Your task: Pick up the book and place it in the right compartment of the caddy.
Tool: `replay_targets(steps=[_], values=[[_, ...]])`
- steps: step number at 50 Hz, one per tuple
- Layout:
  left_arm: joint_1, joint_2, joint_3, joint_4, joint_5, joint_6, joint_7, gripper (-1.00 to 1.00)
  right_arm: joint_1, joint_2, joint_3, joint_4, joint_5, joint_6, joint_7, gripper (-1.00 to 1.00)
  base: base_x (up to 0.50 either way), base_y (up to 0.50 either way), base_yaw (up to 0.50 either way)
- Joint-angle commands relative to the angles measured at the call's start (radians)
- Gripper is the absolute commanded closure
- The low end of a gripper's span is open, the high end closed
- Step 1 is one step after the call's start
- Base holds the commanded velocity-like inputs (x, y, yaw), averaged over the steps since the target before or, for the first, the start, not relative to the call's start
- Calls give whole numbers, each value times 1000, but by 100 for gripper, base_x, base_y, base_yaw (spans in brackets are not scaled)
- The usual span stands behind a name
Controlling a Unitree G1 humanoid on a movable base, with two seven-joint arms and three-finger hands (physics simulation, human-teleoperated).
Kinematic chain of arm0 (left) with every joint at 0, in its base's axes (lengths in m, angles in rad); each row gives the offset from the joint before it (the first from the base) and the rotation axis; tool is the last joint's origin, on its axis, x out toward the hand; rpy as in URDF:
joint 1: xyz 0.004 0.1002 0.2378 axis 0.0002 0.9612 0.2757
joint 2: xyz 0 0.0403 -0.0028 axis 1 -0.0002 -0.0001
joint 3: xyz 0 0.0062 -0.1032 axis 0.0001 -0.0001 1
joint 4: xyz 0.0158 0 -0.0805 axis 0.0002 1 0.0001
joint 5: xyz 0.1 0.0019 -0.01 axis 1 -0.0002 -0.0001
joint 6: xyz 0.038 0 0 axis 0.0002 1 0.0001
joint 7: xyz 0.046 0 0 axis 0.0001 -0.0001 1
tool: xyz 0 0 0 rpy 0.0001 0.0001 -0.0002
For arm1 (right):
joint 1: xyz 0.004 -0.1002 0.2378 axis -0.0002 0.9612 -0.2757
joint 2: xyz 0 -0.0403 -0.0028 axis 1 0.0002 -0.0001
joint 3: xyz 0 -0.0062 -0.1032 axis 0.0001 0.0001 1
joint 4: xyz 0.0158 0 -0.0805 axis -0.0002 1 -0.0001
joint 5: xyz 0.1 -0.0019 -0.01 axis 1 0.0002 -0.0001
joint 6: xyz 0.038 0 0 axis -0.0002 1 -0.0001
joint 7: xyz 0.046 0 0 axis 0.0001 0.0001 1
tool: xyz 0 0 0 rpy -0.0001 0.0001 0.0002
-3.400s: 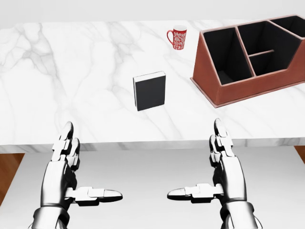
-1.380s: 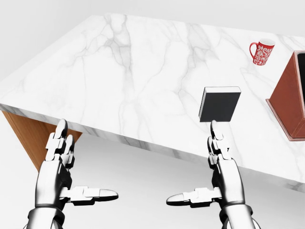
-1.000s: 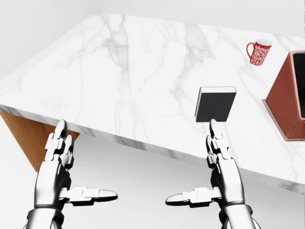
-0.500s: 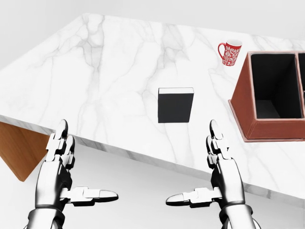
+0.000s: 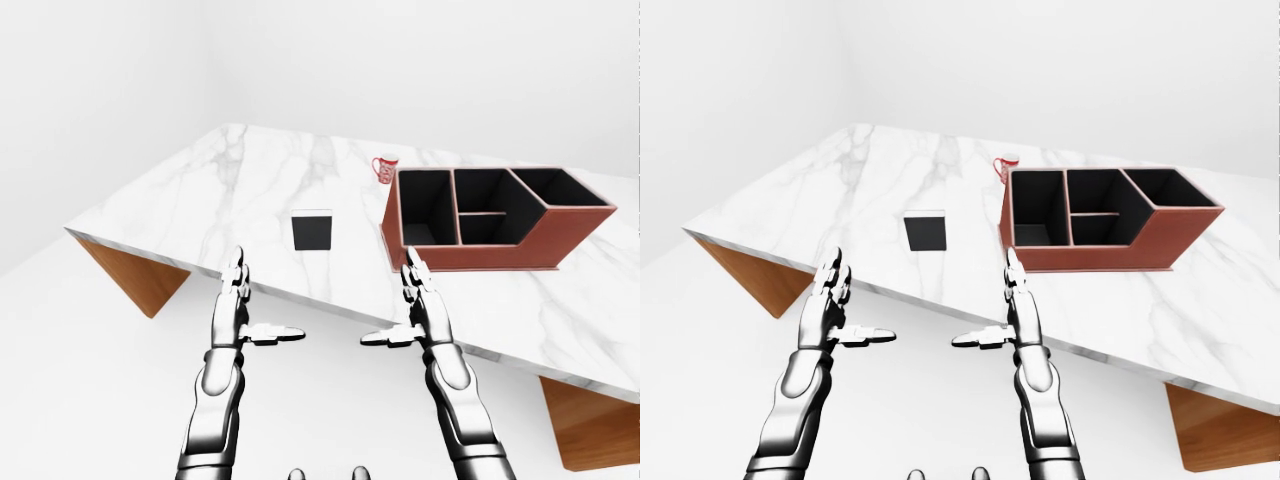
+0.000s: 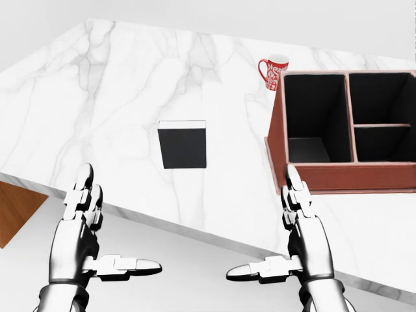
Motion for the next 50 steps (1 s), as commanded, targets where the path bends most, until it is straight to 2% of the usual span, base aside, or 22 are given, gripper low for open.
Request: replay_targets(steps=[1,21,30,40,50], values=[[-3,0,0,7,0,-4,0,-100,0,0,0,1,-1,0,1,-100,14,-40,0],[-3,1,1,10,-1,-6,-2,-100,3,1,2,0,-2,0,0,-100,14,-40,0],[0,0,-1,-2,0,2,-1,-100,1,1,1,0,-1,0,1,-100,14,-40,0],[-3,1,1,12,0,-8,-1,-100,1,1,3,8,-4,0,2,-100,15,-40,0],[-2,1,0,0,0,3,0,-100,3,1,4,-13,-4,0,1,-100,14,-40,0]])
